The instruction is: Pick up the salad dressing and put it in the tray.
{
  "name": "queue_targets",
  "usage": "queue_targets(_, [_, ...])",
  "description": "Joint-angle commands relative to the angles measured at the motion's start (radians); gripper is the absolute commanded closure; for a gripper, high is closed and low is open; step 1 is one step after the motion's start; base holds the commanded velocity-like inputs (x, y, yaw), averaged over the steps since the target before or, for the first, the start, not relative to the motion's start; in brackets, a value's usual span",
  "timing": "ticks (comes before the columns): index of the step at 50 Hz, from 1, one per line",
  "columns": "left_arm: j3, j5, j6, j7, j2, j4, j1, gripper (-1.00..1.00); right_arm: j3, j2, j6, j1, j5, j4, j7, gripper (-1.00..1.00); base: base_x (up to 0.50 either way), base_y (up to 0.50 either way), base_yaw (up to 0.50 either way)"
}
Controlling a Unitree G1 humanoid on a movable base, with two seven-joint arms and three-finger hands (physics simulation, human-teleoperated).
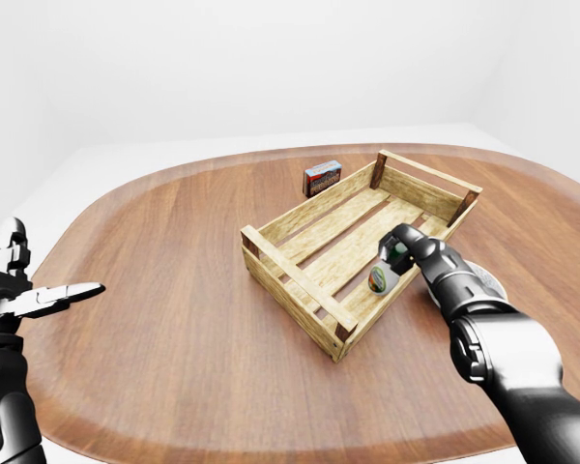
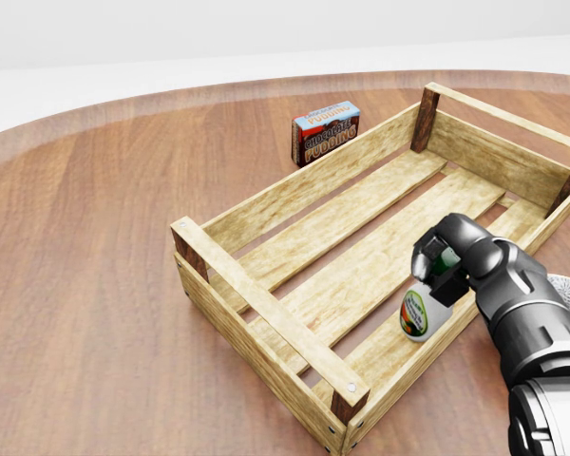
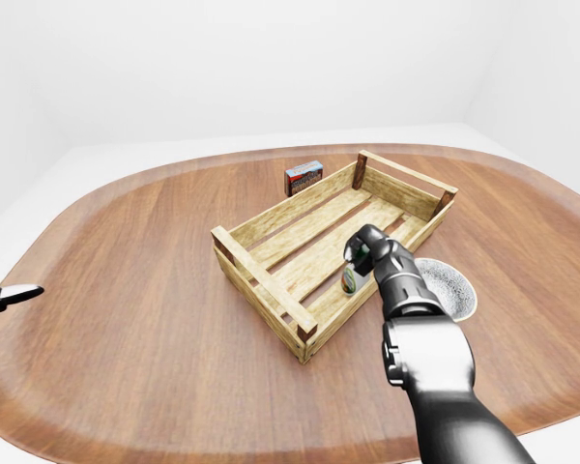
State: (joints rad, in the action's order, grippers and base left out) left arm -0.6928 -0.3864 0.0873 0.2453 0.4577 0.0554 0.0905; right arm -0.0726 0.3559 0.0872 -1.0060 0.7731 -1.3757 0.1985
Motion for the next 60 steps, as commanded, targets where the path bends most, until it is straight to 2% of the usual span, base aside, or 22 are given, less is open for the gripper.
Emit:
queue_targets(1, [0.003,0.002,0.0,0.001,-0.002,-0.006,0.001,-1.0,-0.004,-0.006,0.0,0.014,0.005,0.008,0.066,-1.0,0.0,0.0,0.0])
queue_targets(2, [0.004,0.003,0.0,0.0,-0.002,-0.006,0.001,-1.0,-0.004,-0.009,0.0,0.015,0.01,0.009,0.029,-1.0,0.0,0.0,0.0])
queue_targets(3, [0.004,0.003,0.0,0.0,-0.001,-0.006,0.002,-1.0,0.004,-0.011,0.0,0.022,0.016,0.008,0.058,-1.0,0.0,0.0,0.0])
queue_targets(12, [0.006,0.002,0.0,-0.001,-0.001,-0.006,0.002,-1.0,0.012,-0.013,0.0,0.027,0.031,0.008,0.067,-1.0,0.0,0.0,0.0])
queue_targets(19, [0.009,0.005,0.0,-0.001,-0.004,-0.002,0.0,-1.0,0.022,0.005,0.0,-0.035,0.056,0.014,0.123,-1.0,0.0,0.0,0.0])
queue_targets(29, [0.014,0.009,0.0,0.0,-0.01,0.006,0.0,-1.0,0.056,0.13,0.0,-0.37,0.146,0.053,0.3,-1.0,0.0,0.0,0.0])
queue_targets(32, [0.015,0.011,0.0,0.001,-0.011,0.007,0.0,-1.0,0.059,0.158,0.0,-0.438,0.175,0.063,0.339,-1.0,0.0,0.0,0.0])
queue_targets(43, [0.012,0.012,0.0,-0.001,-0.01,0.014,0.001,-1.0,0.073,0.21,0.0,-0.555,0.275,0.079,0.434,-1.0,0.0,0.0,0.0])
queue_targets(47, [0.015,0.015,0.0,0.0,-0.012,0.015,0.0,-1.0,0.081,0.253,0.0,-0.727,0.337,0.088,0.5,-1.0,0.0,0.0,0.0])
queue_targets(53, [0.011,0.012,0.0,0.0,-0.012,0.019,-0.001,-1.0,0.079,0.281,0.0,-0.919,0.413,0.09,0.5,-1.0,0.0,0.0,0.0])
queue_targets(60, [0.012,0.016,0.0,0.001,-0.012,0.015,0.001,-1.0,0.055,0.289,0.0,-0.959,0.448,0.09,0.5,-1.0,0.0,0.0,0.0])
